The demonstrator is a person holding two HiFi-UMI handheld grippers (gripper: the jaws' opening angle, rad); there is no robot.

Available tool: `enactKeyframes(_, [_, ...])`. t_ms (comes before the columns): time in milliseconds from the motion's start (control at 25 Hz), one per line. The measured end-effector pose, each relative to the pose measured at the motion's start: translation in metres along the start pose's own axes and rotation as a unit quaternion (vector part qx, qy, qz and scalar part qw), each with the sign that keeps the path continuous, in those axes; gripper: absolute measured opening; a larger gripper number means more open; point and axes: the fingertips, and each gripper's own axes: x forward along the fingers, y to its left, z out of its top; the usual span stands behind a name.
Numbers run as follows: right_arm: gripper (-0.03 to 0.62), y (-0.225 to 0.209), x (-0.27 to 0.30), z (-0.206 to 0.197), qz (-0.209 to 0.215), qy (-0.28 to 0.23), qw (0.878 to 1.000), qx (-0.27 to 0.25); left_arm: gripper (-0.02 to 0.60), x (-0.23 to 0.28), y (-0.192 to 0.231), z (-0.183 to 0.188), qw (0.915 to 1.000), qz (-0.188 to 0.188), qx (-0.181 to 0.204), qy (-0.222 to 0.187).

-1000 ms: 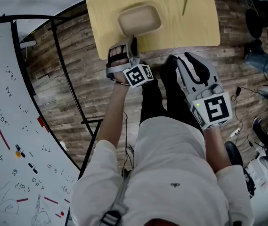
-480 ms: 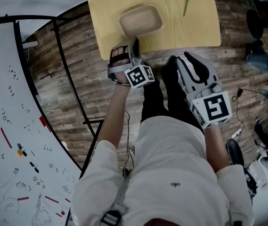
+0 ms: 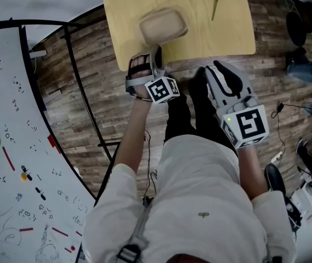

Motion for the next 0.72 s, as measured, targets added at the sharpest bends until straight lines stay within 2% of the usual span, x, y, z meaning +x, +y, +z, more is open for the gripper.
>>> enactKeyframes(720, [0.091,0.002,-0.013,0.012,-0.013,-0.027,1.0,0.002,0.049,-0.024,0.01,0.005,1.0,0.002,-0.001,-0.009])
